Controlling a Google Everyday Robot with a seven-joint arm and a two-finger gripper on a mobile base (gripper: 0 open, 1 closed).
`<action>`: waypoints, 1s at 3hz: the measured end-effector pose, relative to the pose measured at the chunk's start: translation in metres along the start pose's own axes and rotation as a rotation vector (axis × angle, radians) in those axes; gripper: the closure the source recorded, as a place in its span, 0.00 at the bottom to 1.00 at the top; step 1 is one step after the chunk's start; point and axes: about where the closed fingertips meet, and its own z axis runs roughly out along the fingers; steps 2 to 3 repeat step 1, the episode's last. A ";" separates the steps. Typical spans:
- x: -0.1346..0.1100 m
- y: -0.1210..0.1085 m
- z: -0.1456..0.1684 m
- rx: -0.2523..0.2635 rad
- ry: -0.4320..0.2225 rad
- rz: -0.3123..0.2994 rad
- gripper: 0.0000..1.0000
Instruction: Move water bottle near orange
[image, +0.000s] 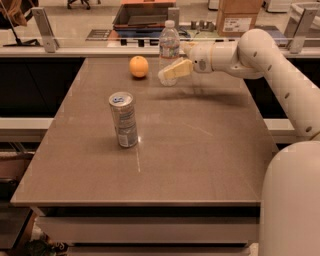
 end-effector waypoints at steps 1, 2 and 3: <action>0.000 0.000 0.000 0.000 0.000 0.000 0.00; 0.000 0.000 0.000 0.000 0.000 0.000 0.00; 0.000 0.000 0.000 0.000 0.000 0.000 0.00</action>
Offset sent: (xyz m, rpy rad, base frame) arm 0.0000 0.0000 0.0000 0.0000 0.0000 0.0000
